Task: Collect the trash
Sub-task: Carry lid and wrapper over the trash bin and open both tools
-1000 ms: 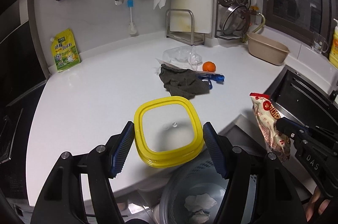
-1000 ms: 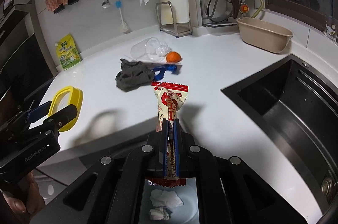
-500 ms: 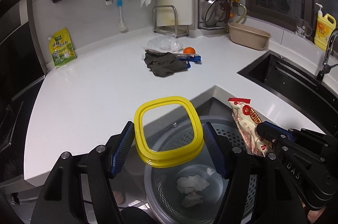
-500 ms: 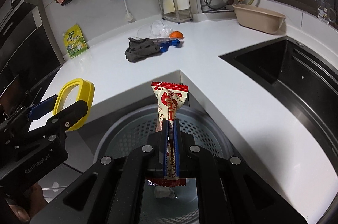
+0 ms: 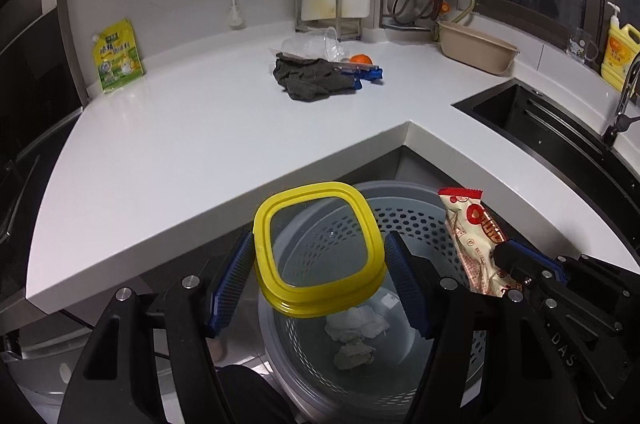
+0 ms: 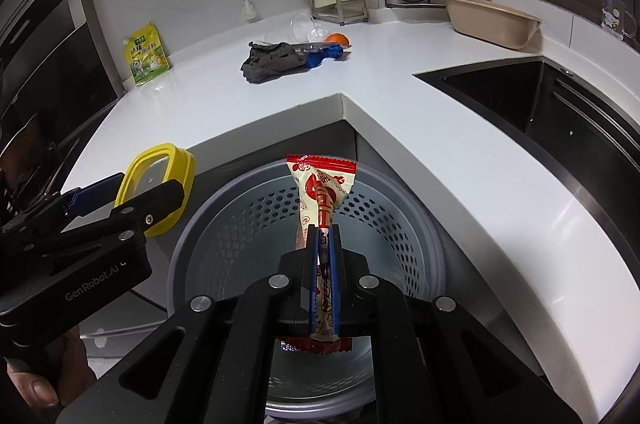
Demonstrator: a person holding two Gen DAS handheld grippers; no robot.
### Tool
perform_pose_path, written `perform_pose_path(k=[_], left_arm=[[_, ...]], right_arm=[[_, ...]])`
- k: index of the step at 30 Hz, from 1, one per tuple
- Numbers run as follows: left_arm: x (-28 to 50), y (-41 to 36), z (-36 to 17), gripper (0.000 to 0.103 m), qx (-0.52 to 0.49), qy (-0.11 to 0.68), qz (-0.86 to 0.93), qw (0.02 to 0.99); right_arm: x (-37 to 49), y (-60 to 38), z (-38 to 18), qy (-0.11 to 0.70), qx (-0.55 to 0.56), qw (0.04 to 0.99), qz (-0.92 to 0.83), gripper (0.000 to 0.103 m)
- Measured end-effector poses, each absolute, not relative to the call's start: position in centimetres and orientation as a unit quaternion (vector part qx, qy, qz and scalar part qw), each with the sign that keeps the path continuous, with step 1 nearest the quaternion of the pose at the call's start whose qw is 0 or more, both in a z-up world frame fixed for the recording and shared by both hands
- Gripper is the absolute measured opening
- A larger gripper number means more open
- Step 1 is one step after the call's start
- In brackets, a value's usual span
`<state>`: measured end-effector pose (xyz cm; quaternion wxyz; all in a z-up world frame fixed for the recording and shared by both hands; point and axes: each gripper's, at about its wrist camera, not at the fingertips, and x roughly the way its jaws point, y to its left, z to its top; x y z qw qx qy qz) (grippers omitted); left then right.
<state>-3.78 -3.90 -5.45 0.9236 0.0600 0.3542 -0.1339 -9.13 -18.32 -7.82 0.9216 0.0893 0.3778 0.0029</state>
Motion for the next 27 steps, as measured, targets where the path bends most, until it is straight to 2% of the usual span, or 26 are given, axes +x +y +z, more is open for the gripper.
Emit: perform_pose_path(k=[23, 24, 26, 27], left_arm=[[-2.2, -3.7, -8.9, 0.066, 0.04, 0.422, -0.155, 0.892], [-2.2, -3.7, -8.9, 0.068, 0.04, 0.422, -0.155, 0.892], [-2.1, -3.7, -9.0, 0.074, 0.043, 0.424, -0.151, 0.892], [-2.1, -3.7, -9.0, 0.078, 0.043, 0.424, -0.151, 0.892]], right_arm=[[-8.2, -18.6, -11.0, 0.417, 0.103, 0.903, 0.019, 0.006], [-8.3, -18.7, -11.0, 0.415, 0.103, 0.904, 0.015, 0.008], [-8.3, -18.9, -10.9, 0.413, 0.105, 0.905, 0.011, 0.024], [-8.4, -19.0, -10.8, 0.41, 0.107, 0.906, 0.007, 0.028]])
